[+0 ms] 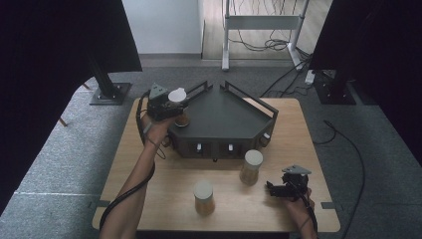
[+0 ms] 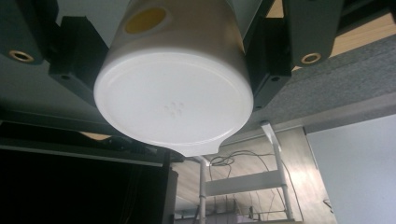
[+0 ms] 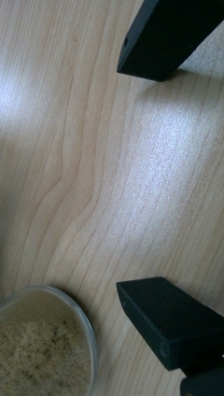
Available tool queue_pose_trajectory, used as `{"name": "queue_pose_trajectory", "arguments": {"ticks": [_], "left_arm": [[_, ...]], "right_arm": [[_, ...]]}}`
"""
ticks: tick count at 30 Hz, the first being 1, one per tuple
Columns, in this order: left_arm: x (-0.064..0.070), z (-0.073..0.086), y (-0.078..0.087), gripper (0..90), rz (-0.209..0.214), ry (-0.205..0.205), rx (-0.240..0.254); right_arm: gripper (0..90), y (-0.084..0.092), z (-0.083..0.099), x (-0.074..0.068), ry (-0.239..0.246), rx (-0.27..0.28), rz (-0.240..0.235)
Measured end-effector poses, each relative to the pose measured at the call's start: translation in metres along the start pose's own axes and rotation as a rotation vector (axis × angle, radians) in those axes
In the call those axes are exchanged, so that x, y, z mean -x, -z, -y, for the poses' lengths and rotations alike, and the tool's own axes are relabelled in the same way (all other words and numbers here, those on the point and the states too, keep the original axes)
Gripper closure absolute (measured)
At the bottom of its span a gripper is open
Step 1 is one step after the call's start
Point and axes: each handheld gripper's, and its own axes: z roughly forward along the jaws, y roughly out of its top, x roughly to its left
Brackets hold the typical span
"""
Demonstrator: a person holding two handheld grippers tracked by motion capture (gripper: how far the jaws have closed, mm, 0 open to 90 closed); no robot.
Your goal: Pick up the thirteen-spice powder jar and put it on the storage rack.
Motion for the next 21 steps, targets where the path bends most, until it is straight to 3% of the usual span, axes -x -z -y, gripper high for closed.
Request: {"name": "queue_pose_trajectory", "arguments": {"ticks": [5, 13, 21], "left_arm": [[-0.0013, -0.0012, -0.0005, 30.1, 0.006, -0.006, -0.004], [0.001, 0.0014, -0.003, 10.1, -0.023, -0.005, -0.008], [-0.0002, 0.0063, 0.0005, 6.4, -0.005, -0.024, 0.011]], "right_arm": [[0.0, 0.0, 0.0, 0.0, 0.0, 0.0, 0.0], [0.0, 0.0, 0.0, 0.0, 0.0, 0.0, 0.0], [0.0, 0.0, 0.0, 0.0, 0.001, 0.0, -0.001]]}}
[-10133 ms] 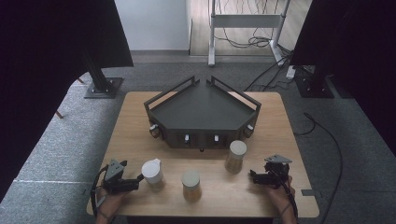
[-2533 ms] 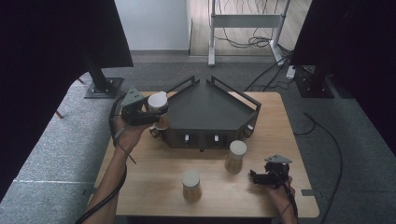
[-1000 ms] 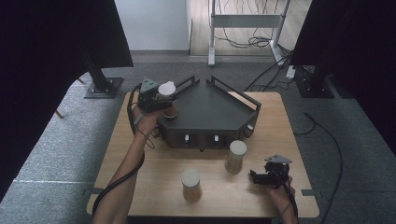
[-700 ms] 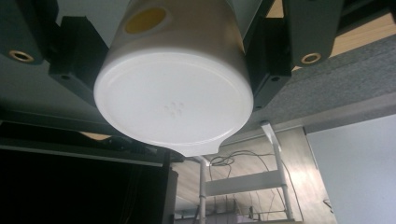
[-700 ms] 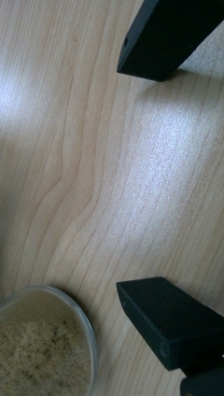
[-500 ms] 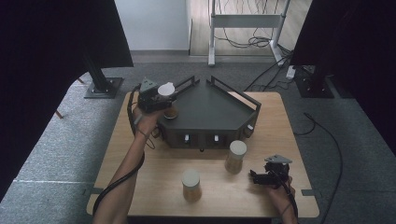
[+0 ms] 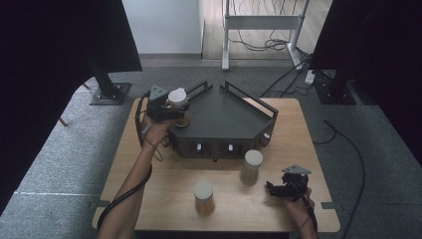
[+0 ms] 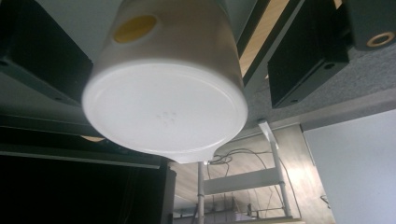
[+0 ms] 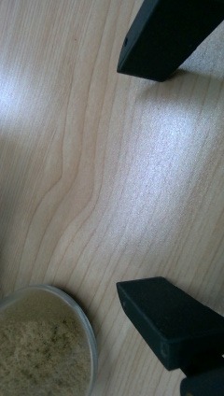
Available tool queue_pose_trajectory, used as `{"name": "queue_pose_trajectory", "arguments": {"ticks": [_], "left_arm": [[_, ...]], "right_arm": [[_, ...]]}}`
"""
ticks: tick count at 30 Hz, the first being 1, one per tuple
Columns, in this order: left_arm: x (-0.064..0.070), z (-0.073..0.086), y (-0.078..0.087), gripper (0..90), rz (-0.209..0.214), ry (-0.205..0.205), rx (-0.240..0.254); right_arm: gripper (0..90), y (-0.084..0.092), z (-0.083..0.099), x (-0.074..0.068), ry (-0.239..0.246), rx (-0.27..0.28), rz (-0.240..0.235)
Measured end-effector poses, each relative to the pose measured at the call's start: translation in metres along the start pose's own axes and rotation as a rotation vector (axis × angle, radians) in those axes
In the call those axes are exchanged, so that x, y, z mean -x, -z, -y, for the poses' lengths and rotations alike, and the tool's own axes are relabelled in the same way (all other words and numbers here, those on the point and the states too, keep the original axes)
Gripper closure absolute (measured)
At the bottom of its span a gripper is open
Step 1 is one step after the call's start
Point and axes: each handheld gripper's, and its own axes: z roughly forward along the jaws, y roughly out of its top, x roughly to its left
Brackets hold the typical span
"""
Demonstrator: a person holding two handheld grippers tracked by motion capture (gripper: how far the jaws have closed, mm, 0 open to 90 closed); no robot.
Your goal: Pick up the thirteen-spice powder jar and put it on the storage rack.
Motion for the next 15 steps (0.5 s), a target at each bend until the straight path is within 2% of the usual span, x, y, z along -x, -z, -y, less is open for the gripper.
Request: {"name": "queue_pose_trajectory", "arguments": {"ticks": [7, 15], "left_arm": [[0.001, 0.0, 0.014, 6.6, 0.012, -0.025, 0.027], [-0.001, -0.001, 0.027, 7.3, 0.019, -0.042, 0.035]], "right_arm": [[0.0, 0.0, 0.0, 0.0, -0.001, 0.0, 0.0], [0.0, 0.0, 0.0, 0.0, -0.001, 0.001, 0.0]]}}
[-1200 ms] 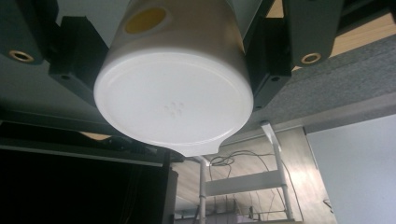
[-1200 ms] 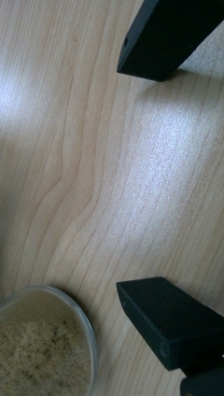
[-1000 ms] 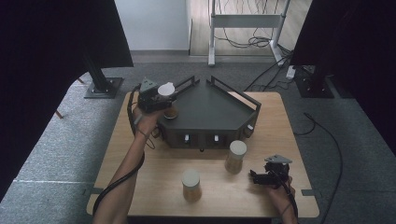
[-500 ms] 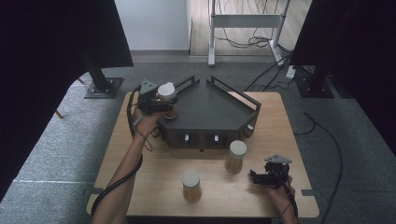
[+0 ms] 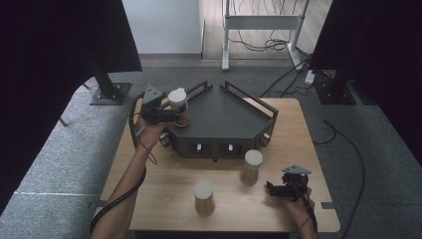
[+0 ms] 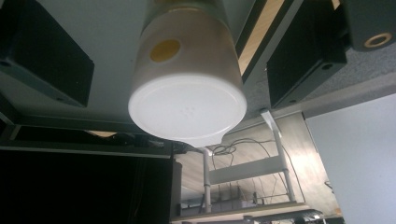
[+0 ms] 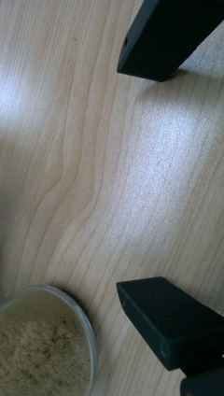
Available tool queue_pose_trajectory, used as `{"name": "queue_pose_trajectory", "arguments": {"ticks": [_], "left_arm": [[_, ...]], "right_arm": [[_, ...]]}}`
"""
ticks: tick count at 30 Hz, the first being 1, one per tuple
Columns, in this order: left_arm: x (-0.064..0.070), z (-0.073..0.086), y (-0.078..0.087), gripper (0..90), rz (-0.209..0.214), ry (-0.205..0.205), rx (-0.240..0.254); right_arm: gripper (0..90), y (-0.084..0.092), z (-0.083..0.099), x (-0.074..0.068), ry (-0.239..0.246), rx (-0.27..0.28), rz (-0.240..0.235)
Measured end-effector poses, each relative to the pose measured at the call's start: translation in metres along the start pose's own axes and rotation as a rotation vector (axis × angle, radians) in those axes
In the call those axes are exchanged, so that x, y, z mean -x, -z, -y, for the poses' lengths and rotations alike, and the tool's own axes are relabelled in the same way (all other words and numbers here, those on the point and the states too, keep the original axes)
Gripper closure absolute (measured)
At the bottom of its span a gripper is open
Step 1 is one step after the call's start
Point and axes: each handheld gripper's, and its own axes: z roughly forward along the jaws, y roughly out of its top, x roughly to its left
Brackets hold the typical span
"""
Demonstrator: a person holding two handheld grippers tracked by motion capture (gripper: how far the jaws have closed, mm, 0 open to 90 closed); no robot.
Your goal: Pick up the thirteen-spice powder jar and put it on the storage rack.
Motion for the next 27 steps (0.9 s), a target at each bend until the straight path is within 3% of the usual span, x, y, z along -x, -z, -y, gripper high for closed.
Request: {"name": "queue_pose_trajectory", "arguments": {"ticks": [15, 27], "left_arm": [[-0.006, -0.001, 0.031, 8.5, 0.033, -0.045, -0.006], [-0.007, 0.008, 0.059, 8.7, 0.046, -0.066, -0.007]], "right_arm": [[0.0, 0.0, 0.0, 0.0, -0.001, 0.0, 0.0], [0.0, 0.0, 0.0, 0.0, 0.0, 0.0, 0.0]]}}
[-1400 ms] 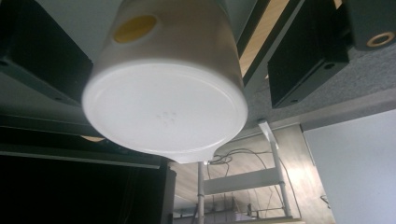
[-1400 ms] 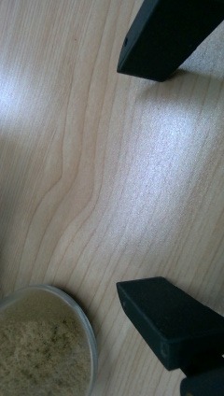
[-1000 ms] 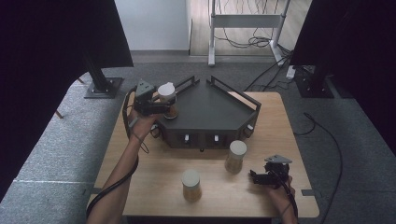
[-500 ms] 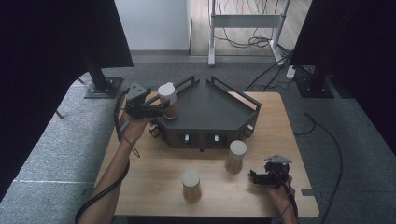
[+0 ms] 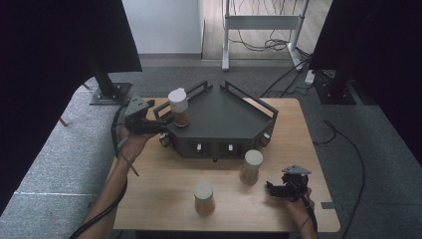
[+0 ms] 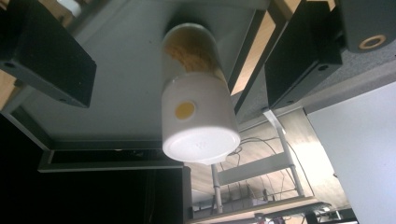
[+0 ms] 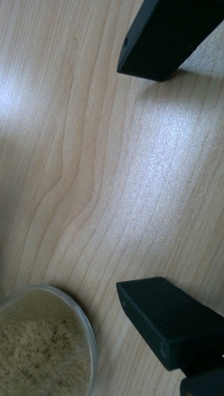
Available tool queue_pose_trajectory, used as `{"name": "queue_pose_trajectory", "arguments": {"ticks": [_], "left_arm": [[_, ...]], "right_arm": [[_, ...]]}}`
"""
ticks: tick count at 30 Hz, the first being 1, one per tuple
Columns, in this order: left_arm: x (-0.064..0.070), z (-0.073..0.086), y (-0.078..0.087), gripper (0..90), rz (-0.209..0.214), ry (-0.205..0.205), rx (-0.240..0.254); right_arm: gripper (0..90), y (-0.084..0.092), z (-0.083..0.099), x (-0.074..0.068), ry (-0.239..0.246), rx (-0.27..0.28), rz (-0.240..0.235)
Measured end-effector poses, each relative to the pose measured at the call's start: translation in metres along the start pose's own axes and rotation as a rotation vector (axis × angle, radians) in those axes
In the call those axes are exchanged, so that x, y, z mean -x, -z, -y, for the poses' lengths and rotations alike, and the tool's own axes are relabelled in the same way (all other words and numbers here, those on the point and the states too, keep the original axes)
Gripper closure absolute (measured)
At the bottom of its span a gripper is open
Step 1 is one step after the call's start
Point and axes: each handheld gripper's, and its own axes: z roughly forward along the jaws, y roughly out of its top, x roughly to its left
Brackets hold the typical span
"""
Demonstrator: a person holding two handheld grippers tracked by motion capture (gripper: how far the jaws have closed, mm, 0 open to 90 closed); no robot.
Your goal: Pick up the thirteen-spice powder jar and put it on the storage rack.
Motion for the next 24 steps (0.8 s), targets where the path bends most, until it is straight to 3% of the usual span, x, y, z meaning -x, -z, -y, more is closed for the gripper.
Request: {"name": "queue_pose_trajectory", "arguments": {"ticks": [9, 24], "left_arm": [[0.004, 0.005, 0.02, 8.8, 0.005, -0.017, 0.001], [0.012, 0.022, 0.036, 8.7, 0.009, -0.031, -0.017]], "right_arm": [[0.0, 0.0, 0.0, 0.0, 0.0, 0.0, 0.0], [0.0, 0.0, 0.0, 0.0, 0.001, -0.001, 0.0]]}}
